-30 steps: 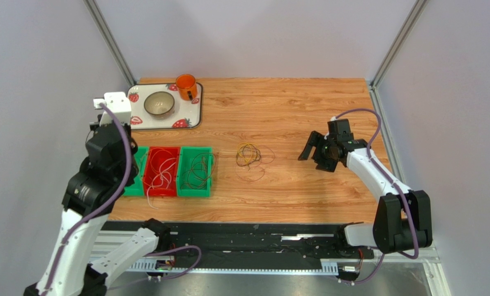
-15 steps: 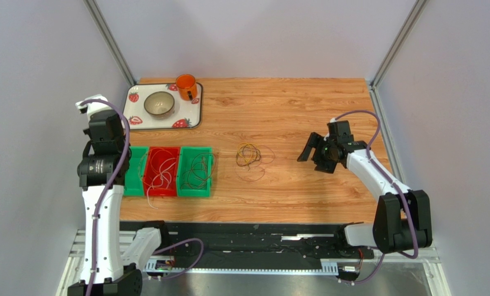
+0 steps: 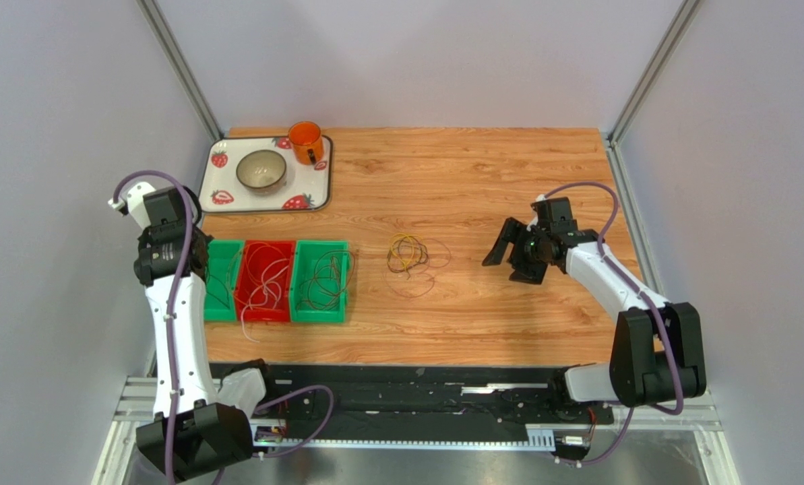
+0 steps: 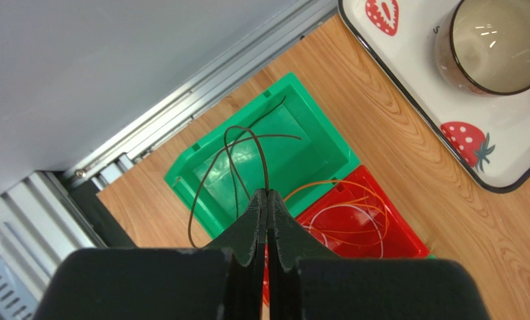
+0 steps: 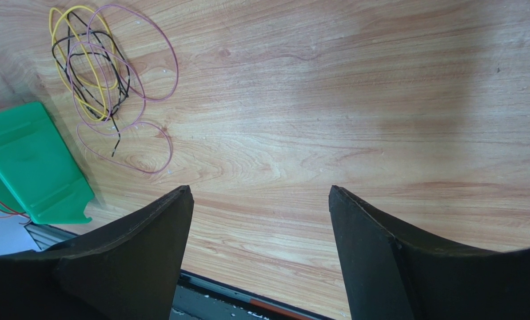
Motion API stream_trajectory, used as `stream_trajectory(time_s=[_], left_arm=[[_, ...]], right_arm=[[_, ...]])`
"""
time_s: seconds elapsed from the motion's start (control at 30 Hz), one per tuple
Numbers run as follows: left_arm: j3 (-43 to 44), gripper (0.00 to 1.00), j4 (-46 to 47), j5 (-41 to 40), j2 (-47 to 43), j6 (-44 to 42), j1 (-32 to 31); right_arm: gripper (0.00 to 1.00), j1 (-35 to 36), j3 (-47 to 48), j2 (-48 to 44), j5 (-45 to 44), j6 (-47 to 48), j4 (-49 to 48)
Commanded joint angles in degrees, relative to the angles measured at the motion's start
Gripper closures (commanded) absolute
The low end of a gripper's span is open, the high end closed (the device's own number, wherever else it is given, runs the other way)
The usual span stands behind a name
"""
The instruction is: Untangle the cables
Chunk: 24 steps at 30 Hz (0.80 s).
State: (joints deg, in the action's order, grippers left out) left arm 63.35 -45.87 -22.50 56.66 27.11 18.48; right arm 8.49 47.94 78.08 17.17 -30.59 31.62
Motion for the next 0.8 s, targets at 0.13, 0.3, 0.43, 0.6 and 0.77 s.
stream_trajectory(time_s=[0.13, 0.3, 0.43, 0.6, 0.77], left_arm=[[-9.3, 1.0, 9.1, 3.0, 0.1, 9.8, 1.0], [-11.7, 1.0, 12.2, 5.1, 2.9, 13.0, 3.0], [-10.9, 1.0, 12.8, 6.3, 6.9, 14.5, 3.3], [-8.9, 1.0, 13.4, 11.2, 13.5, 14.6, 4.0], [-7.3, 0.65, 15.6, 13.8, 15.2, 14.3, 4.4]], right_arm=[[0.22, 2.2, 5.3, -3.1, -0.6, -1.5, 5.1], [0.22, 4.5, 5.9, -5.7, -3.0, -2.9, 7.8], [0.22, 5.2, 5.9, -6.8, -4.7, -3.5, 9.2], [0.22, 6.0, 6.7, -6.8, -5.4, -3.9, 10.0], [0.22, 6.3, 7.4, -6.5, -5.7, -3.7, 10.4]])
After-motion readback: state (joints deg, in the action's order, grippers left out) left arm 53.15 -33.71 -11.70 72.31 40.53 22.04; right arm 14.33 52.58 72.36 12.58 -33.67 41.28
